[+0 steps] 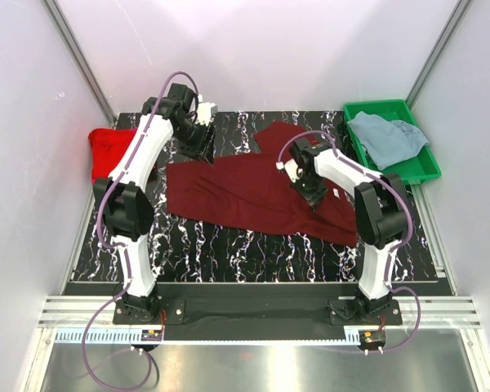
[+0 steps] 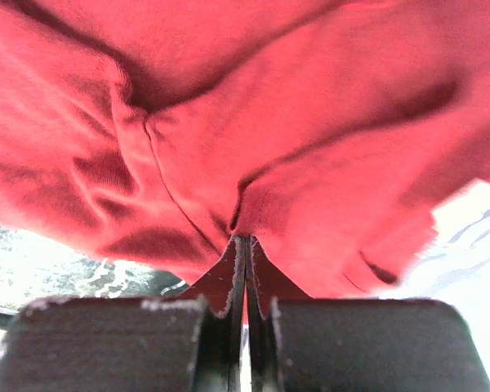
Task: Fold and stack the t-shirts
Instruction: Flatten the tshirt out
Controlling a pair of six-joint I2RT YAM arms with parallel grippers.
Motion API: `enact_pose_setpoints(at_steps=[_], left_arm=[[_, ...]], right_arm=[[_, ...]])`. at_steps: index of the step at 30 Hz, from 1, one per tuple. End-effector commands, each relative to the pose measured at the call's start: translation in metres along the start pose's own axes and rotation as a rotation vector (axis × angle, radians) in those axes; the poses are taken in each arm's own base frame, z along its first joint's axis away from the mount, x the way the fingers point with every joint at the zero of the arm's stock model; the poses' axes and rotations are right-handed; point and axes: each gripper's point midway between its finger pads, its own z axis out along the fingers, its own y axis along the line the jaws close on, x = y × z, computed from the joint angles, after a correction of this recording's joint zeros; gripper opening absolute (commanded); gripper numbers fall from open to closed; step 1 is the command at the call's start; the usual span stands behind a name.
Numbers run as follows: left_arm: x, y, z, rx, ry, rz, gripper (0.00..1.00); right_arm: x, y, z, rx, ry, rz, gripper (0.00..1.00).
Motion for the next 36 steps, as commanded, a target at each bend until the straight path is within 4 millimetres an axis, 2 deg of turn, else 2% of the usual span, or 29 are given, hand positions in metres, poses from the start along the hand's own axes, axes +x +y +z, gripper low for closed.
enact_pose_setpoints(at_steps=[1,6,7,9,12,14,18,20,21,22,26,36], left_arm=[[0.0,-0.007,-0.012,-0.001,-0.032,0.011,0.56],[0.03,-0.006,0.006,0.029,0.064,-0.039,0.56],[0.03,-0.004,0.007,0.021,0.066,-0.044,0.57],[0.041,0.005,0.021,0.005,0.113,-0.071,0.6],[0.044,0.028,0.035,-0.067,0.148,-0.081,0.61],[0.038,0.037,0.04,-0.083,0.148,-0.081,0.61],[0.033,0.055,0.066,-0.107,0.178,-0.078,0.61],[0.022,0.062,0.071,-0.118,0.162,-0.067,0.61],[0.023,0.068,0.083,-0.119,0.18,-0.069,0.61],[0.014,0.073,0.083,-0.124,0.157,-0.065,0.61],[0.006,0.089,0.102,-0.139,0.157,-0.035,0.56],[-0.011,0.1,0.122,-0.152,0.119,-0.014,0.55]], right_arm=[[-0.026,-0.018,-0.056,0.113,-0.168,-0.009,0.0],[-0.021,-0.019,-0.072,0.128,-0.198,-0.019,0.0],[-0.021,-0.019,-0.075,0.127,-0.205,-0.018,0.0],[-0.019,-0.016,-0.077,0.118,-0.213,-0.017,0.0],[-0.02,-0.015,-0.08,0.113,-0.226,-0.01,0.0],[-0.02,-0.015,-0.08,0.112,-0.224,-0.01,0.0],[-0.021,-0.013,-0.08,0.101,-0.23,-0.01,0.0],[-0.022,-0.012,-0.08,0.097,-0.233,-0.01,0.0],[-0.021,-0.011,-0.079,0.091,-0.23,-0.007,0.0],[-0.021,-0.01,-0.078,0.09,-0.228,-0.007,0.0],[-0.02,-0.008,-0.075,0.079,-0.224,-0.005,0.0],[-0.023,-0.008,-0.071,0.069,-0.217,0.0,0.0]])
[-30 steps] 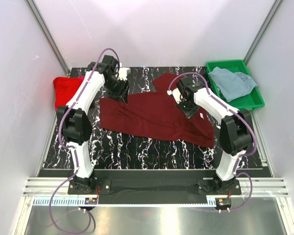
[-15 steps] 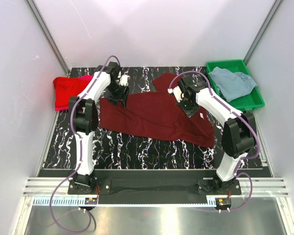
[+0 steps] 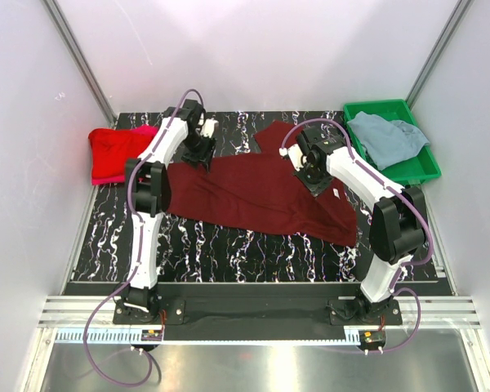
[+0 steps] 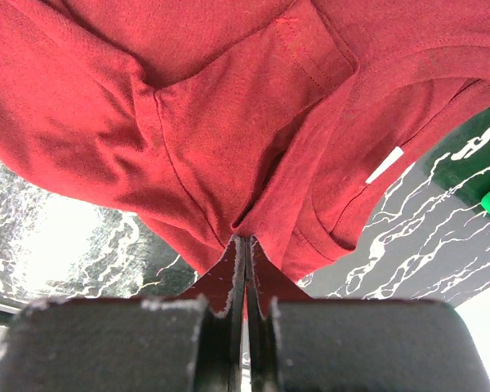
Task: Fold and stack the t-shirts
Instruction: Flatten the tshirt out
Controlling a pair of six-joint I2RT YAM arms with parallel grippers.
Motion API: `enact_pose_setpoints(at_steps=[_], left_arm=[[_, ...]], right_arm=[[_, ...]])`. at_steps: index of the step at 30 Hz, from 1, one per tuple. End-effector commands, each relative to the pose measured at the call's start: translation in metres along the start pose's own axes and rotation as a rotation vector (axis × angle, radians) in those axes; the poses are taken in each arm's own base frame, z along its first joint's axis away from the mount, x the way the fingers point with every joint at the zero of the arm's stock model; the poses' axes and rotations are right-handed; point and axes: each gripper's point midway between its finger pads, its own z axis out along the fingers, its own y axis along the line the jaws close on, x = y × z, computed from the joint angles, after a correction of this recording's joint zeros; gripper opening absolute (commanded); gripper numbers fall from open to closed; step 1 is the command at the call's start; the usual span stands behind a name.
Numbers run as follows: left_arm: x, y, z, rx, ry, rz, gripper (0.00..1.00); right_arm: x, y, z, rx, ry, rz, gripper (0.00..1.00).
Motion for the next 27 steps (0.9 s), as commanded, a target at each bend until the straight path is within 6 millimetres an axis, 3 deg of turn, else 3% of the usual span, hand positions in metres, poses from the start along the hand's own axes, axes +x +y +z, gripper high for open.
enact_pose_setpoints(at_steps=[1,11,13,14,17,23,26,27], left_arm=[[-0.022,0.006,-0.004,-0.022,-0.07,0.032,0.56],[-0.014,0.003,0.016,0.011,-0.027,0.031,0.5],[-0.013,0.002,0.017,0.017,-0.023,0.037,0.45],[-0.013,0.001,0.017,0.018,-0.023,0.042,0.37],[-0.014,0.0,0.014,0.021,-0.027,0.041,0.25],[-0.01,0.001,0.0,-0.002,-0.032,0.03,0.21],[-0.007,0.0,-0.008,0.0,-0.031,0.033,0.0],[-0.007,0.001,-0.01,-0.007,-0.035,0.033,0.0]], right_arm=[[-0.01,0.003,-0.007,-0.007,-0.037,0.001,0.0],[-0.013,0.003,-0.004,-0.006,-0.039,0.003,0.0],[-0.013,0.003,-0.003,-0.007,-0.037,0.008,0.0],[-0.013,0.003,-0.003,-0.008,-0.037,0.01,0.0],[-0.014,0.003,-0.003,-0.009,-0.038,0.01,0.0],[-0.014,0.003,-0.002,-0.011,-0.039,0.007,0.0],[-0.015,0.003,-0.002,-0.01,-0.04,0.009,0.0],[-0.015,0.003,-0.002,-0.01,-0.041,0.009,0.0]])
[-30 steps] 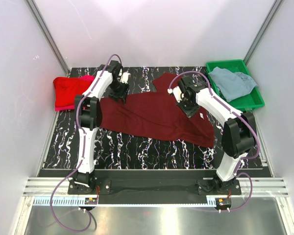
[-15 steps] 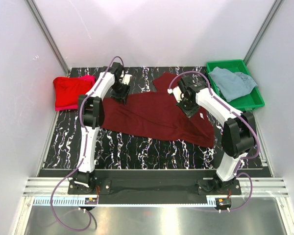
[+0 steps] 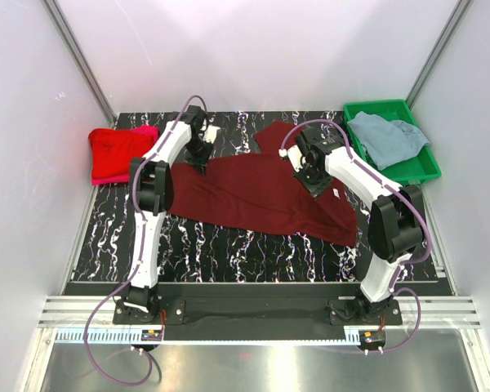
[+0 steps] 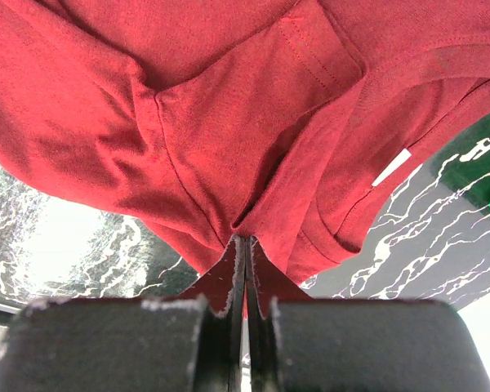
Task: Fold and stack the t-shirts
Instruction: Flatten the tshirt out
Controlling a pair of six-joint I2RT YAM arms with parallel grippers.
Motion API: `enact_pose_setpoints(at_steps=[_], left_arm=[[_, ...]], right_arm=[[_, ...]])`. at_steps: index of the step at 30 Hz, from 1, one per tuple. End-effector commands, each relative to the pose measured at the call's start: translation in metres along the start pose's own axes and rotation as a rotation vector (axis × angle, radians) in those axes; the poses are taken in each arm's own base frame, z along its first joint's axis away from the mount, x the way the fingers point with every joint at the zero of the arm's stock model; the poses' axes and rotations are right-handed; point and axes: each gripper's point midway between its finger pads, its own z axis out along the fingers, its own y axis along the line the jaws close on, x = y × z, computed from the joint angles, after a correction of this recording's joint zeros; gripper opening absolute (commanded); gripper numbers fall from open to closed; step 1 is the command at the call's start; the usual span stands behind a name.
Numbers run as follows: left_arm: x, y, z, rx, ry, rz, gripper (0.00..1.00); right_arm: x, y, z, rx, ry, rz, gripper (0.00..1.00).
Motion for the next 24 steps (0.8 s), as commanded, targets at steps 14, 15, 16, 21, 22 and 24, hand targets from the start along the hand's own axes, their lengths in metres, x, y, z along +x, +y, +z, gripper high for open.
enact_pose_setpoints(at_steps=[14,15,16,21,22,24], left_arm=[[0.005,-0.016,-0.172,-0.045,-0.255,0.043,0.0],[0.01,-0.023,-0.186,-0.043,-0.275,0.054,0.0],[0.016,-0.027,-0.189,-0.035,-0.268,0.056,0.0],[0.075,-0.059,-0.209,0.038,-0.212,0.073,0.0],[0.084,-0.062,-0.211,0.045,-0.204,0.076,0.0],[0.111,-0.071,-0.217,0.06,-0.171,0.086,0.0]], right_arm=[[-0.028,-0.028,-0.058,0.095,-0.21,0.043,0.0],[-0.028,-0.029,-0.062,0.099,-0.221,0.042,0.0],[-0.028,-0.03,-0.07,0.102,-0.24,0.033,0.0],[-0.015,-0.025,-0.096,0.086,-0.255,0.037,0.0],[-0.009,-0.021,-0.106,0.077,-0.261,0.043,0.0],[0.0,-0.016,-0.116,0.071,-0.271,0.049,0.0]])
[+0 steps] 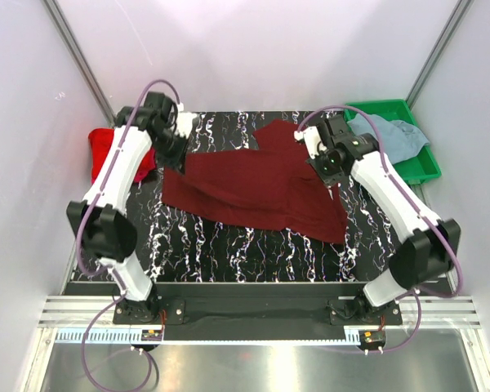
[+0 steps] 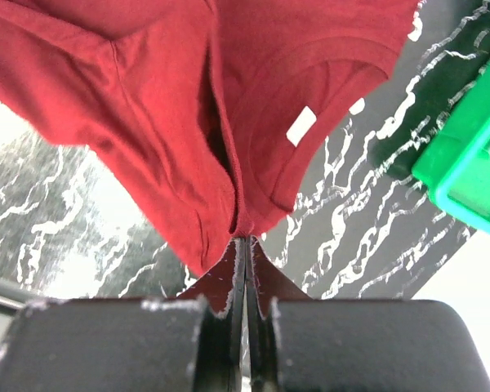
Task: Fold and stack the t-shirts
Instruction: Flatten the tshirt out
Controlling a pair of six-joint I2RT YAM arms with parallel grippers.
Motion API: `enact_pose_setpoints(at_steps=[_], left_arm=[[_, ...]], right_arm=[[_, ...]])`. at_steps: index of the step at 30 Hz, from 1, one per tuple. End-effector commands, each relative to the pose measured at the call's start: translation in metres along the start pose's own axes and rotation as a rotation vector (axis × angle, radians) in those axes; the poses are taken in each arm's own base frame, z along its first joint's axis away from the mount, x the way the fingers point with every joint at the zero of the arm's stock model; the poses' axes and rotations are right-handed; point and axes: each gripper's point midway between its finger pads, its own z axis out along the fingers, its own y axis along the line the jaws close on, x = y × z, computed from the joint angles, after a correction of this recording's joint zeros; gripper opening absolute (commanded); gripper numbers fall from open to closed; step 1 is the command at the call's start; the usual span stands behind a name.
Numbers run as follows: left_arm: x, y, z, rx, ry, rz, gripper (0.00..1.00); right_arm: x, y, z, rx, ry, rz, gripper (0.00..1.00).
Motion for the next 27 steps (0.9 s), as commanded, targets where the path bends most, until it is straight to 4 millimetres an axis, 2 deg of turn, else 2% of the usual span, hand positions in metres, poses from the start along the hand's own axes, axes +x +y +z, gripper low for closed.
enact_pose_setpoints(at_steps=[1,5,8,9,12,17,21,24,27], left_arm=[[0.038,-0.023,-0.026,0.061,0.047,0.02,0.0],[0.077,-0.033,-0.037,0.078,0.115,0.013,0.0],[0.098,-0.037,-0.049,0.081,0.148,0.012,0.0],[0.099,-0.035,-0.052,0.076,0.144,0.034,0.0],[0.102,-0.025,-0.064,0.044,0.157,0.045,0.0],[0.102,-0.024,-0.083,0.007,0.084,0.068,0.0],[0.098,-0.026,-0.117,-0.051,-0.043,0.177,0.0],[0.101,-0.021,-0.14,-0.132,-0.108,0.247,0.0],[0.11,-0.011,-0.15,-0.212,-0.101,0.299,0.0]], right_arm=[[0.005,0.005,-0.049,-0.014,-0.077,0.002,0.0],[0.032,0.012,-0.071,-0.016,-0.078,-0.012,0.0],[0.052,0.017,-0.087,-0.014,-0.074,-0.006,0.0],[0.058,0.017,-0.098,-0.001,-0.097,0.0,0.0],[0.073,0.021,-0.113,0.008,-0.111,0.012,0.0],[0.081,0.021,-0.141,0.037,-0.182,0.051,0.0],[0.09,0.02,-0.162,0.066,-0.246,0.058,0.0],[0.099,0.022,-0.162,0.072,-0.235,0.074,0.0],[0.104,0.03,-0.159,0.037,-0.228,0.086,0.0]])
